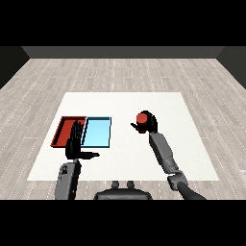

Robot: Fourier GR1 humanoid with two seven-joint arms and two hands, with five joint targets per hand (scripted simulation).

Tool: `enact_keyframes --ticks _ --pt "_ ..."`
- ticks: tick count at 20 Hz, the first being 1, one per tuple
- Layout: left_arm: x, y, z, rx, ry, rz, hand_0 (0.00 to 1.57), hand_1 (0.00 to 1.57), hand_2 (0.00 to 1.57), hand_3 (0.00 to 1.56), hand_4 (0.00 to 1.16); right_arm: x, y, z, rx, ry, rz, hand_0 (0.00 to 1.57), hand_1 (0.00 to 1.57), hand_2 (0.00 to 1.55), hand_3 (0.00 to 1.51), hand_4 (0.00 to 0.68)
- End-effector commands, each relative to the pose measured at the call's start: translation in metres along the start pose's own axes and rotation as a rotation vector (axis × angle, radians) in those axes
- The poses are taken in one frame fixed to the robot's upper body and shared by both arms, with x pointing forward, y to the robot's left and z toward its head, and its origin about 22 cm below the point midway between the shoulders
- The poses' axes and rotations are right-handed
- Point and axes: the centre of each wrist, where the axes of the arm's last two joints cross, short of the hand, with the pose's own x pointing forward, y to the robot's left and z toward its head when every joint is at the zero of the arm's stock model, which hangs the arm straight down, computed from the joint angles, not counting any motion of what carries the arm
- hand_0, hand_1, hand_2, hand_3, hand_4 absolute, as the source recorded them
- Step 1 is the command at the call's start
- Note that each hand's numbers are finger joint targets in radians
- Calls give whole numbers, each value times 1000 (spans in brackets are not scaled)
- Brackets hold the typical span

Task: Pick the red can and put it in the red box

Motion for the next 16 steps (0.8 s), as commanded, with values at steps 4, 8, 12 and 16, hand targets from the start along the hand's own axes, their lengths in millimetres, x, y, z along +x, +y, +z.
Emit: enact_keyframes --ticks 4,8,12,16 --pt "28 -33 -31 -89 31 53 0 0 0 0 0 42 -7 11 8 -168 -51 1485 1485 1441 1398 631" --pt "18 -48 -15 -122 63 28 0 0 0 0 0 53 54 30 13 -163 -70 1485 1485 1441 1398 631" --pt "9 -48 -8 -124 90 29 0 0 0 0 0 62 60 36 3 -203 -57 1482 1482 1429 1392 636" --pt "11 -80 -28 -168 118 -8 0 0 0 0 0 75 56 56 -21 -260 -64 1438 1438 1410 1381 622"
